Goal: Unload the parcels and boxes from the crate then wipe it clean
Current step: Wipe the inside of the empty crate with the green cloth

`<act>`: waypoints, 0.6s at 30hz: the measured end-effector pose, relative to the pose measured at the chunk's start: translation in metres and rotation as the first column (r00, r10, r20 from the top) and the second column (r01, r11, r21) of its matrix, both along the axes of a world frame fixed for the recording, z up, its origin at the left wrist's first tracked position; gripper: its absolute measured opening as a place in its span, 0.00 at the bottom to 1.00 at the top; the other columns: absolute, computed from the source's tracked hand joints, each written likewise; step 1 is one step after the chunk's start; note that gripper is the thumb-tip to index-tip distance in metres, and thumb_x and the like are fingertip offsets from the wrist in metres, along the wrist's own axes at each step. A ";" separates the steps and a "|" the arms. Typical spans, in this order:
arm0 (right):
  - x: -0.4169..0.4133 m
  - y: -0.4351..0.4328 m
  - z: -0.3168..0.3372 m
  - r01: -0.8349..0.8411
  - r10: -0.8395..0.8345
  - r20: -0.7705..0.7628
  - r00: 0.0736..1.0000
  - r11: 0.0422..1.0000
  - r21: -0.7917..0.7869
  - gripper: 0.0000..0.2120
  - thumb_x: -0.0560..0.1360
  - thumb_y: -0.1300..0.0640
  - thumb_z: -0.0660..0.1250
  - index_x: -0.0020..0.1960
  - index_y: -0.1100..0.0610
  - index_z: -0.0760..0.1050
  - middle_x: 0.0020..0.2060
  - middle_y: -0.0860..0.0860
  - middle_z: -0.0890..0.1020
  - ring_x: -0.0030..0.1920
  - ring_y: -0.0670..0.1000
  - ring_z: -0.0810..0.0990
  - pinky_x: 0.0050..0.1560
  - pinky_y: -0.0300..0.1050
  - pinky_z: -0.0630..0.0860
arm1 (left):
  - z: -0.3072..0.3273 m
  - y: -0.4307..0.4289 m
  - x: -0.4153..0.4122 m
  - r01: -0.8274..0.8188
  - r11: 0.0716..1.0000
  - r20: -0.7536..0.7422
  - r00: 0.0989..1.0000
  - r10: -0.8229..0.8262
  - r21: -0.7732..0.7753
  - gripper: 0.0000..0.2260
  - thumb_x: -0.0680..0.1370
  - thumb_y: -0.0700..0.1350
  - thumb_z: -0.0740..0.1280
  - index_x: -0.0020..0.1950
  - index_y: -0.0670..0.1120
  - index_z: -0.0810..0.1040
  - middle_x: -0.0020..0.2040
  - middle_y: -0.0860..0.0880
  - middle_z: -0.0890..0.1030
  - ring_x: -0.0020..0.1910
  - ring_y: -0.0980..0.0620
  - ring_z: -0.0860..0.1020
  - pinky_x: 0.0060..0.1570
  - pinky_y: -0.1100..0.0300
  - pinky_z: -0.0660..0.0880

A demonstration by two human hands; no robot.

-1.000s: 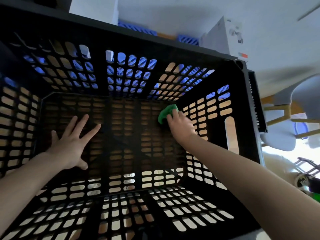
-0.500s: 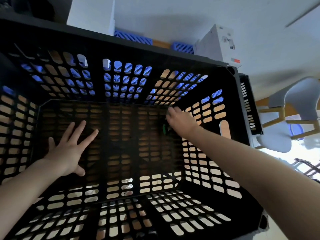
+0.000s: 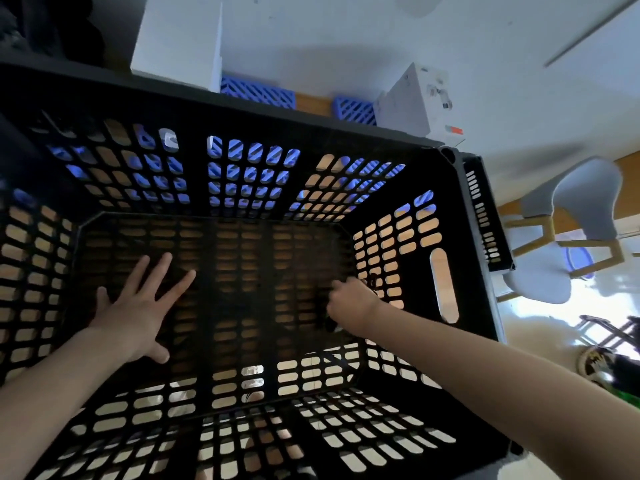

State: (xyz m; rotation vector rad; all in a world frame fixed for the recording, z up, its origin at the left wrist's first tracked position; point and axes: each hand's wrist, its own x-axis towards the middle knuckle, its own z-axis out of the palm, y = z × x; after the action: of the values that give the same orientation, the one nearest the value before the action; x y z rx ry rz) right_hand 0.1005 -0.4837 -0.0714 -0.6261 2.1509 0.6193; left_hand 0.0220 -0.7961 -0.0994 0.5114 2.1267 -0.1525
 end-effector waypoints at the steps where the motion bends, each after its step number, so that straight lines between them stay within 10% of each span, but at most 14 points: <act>1: 0.011 -0.003 0.003 0.001 -0.001 0.057 0.998 1.000 -0.003 0.12 0.78 0.52 0.63 0.59 0.55 0.77 0.57 0.53 0.79 0.60 0.55 0.73 0.51 0.50 0.70 | 0.000 0.000 -0.001 0.002 1.000 0.001 1.000 -0.002 0.000 0.61 0.66 0.56 0.78 0.67 0.63 0.23 0.67 0.52 0.15 0.72 0.44 0.23 0.71 0.31 0.49; 18: 0.045 -0.019 0.009 0.421 -0.343 0.331 0.879 0.884 -0.203 0.14 0.75 0.59 0.67 0.60 0.56 0.77 0.54 0.57 0.80 0.55 0.59 0.78 0.44 0.47 0.72 | 0.002 -0.001 -0.010 0.016 0.997 -0.010 1.000 -0.015 0.070 0.49 0.74 0.56 0.72 0.76 0.61 0.34 0.76 0.51 0.26 0.77 0.45 0.32 0.74 0.38 0.54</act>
State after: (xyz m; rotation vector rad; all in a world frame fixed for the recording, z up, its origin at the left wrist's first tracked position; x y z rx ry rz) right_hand 0.1451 -0.5025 -0.0621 -0.3777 2.0152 0.0111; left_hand 0.0122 -0.7972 -0.0976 0.5695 2.1436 -0.0890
